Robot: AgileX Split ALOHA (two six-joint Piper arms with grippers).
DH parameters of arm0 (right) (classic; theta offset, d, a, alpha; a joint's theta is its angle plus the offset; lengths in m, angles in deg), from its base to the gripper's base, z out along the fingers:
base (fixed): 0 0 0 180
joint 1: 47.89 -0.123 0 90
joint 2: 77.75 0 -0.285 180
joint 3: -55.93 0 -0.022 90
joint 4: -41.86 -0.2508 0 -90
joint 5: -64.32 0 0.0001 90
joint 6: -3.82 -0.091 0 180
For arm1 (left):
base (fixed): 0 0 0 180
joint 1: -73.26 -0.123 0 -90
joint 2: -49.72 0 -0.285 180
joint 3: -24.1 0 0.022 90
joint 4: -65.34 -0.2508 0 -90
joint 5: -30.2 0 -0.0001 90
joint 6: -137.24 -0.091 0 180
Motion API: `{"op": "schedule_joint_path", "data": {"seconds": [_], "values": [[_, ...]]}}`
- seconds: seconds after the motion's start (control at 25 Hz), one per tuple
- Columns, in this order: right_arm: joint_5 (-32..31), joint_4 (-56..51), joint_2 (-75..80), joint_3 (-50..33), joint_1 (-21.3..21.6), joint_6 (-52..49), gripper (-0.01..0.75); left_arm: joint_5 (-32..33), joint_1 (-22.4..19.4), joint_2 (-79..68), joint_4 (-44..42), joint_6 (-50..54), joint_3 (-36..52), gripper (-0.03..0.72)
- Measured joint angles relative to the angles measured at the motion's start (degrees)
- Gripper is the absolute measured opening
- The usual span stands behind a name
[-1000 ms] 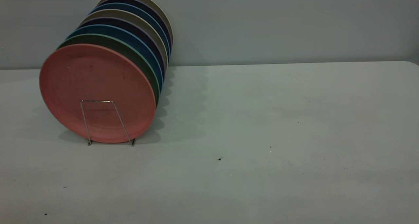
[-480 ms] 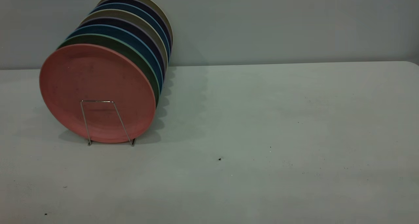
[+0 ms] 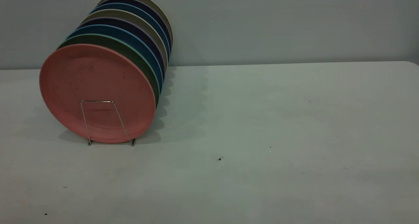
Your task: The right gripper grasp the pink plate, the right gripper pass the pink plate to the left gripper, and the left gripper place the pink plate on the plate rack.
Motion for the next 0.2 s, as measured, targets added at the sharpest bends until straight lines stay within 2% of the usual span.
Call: {"op": "schedule_joint_path", "data": {"seconds": [0.2], "values": [[0.0,0.0,0.0,0.0,0.0,0.0,0.24,0.0,0.0,0.0,0.0,0.0,0.0,0.429]]}}
